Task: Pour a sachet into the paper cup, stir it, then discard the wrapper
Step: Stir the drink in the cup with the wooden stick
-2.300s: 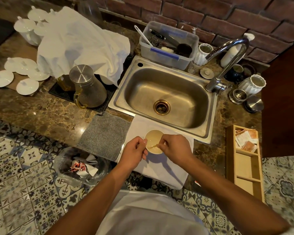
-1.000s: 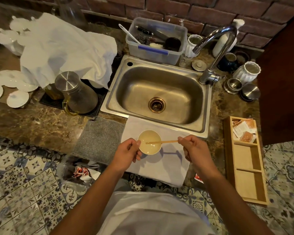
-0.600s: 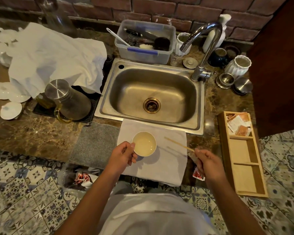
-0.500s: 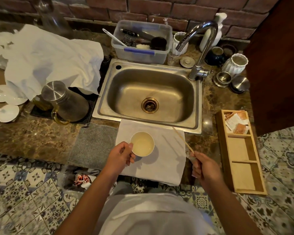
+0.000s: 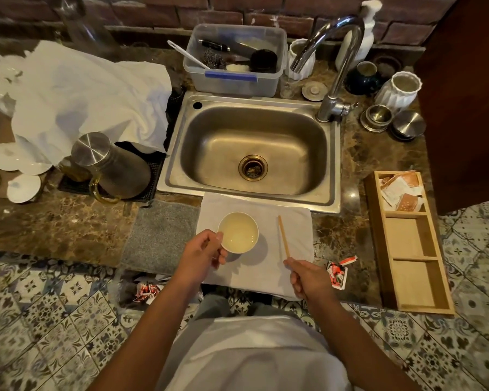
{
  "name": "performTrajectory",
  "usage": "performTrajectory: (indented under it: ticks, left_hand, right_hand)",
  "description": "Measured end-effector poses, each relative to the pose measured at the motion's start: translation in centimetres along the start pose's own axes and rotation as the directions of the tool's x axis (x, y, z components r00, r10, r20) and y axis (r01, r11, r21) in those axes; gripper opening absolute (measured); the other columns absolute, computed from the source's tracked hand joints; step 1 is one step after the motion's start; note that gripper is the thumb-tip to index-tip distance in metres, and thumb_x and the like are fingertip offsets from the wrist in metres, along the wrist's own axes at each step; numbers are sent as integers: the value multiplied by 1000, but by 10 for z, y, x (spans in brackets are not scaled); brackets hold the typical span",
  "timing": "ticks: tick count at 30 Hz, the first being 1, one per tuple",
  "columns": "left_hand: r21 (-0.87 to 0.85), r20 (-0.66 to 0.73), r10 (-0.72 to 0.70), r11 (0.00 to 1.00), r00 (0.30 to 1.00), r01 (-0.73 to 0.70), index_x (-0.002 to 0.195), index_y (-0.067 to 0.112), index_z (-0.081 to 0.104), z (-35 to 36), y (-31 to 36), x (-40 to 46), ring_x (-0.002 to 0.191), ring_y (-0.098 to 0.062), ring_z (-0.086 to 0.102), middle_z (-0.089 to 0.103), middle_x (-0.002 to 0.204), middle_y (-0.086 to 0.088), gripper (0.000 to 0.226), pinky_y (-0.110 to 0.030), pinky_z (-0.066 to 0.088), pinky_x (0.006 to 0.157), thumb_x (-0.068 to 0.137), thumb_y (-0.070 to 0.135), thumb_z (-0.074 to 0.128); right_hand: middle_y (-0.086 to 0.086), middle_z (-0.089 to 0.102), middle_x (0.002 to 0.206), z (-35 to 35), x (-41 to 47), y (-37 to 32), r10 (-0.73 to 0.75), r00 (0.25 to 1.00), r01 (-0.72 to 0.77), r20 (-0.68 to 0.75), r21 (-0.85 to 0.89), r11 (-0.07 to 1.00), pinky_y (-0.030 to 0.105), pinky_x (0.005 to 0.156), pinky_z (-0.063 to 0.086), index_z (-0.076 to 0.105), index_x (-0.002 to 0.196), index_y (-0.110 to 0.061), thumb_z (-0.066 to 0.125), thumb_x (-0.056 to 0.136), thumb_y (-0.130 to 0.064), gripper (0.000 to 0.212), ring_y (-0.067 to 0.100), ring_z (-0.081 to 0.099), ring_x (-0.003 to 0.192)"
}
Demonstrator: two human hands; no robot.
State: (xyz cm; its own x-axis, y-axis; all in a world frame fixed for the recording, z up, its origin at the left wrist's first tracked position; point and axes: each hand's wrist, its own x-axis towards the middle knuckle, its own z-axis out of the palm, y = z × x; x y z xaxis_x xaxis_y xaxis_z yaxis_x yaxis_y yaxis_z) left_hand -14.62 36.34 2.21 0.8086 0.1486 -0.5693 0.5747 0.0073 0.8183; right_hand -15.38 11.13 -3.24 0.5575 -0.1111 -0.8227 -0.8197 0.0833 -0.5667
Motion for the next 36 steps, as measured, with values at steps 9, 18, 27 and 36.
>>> performTrajectory:
  ticks: [9, 18, 27, 36]
  left_hand:
    - [10, 9, -6, 1000, 1000, 6, 87, 3, 59, 0, 2, 0, 62, -18, 56, 66, 69, -6, 29, -33, 44, 60, 102, 28, 56]
    - [17, 20, 0, 1000, 1000, 0, 84, 6, 59, -2, 0, 2, 59, -16, 57, 66, 67, -6, 28, -33, 44, 58, 101, 28, 57]
    - [-32, 13, -19, 999, 1000, 19, 84, 4, 60, -1, 0, -1, 57, -17, 58, 68, 69, -9, 27, -33, 47, 58, 100, 27, 60]
    - [-151, -77, -91, 985, 993, 79, 85, 6, 69, 1, -5, -16, 59, -23, 62, 71, 73, -16, 40, -36, 51, 62, 100, 41, 56]
  right_hand:
    - [2, 61, 48, 12, 3, 11, -24, 997, 5, -68, -275, 961, 23, 41, 34, 75, 74, -8, 67, 96, -30, 33, 10, 45, 37]
    - [1, 62, 52, 14, 10, 12, -65, 995, 25, -75, -441, 897, 30, 63, 44, 77, 67, -17, 73, 91, -41, 34, 17, 54, 52]
    - [6, 73, 57, 14, 7, 12, -73, 994, 22, -81, -507, 862, 27, 59, 47, 78, 65, -12, 70, 92, -42, 41, 14, 63, 51]
    - [1, 71, 54, 6, -7, -4, -234, 970, 220, 65, -650, 728, 26, 63, 45, 76, 71, -19, 60, 97, -41, 38, 14, 69, 60]
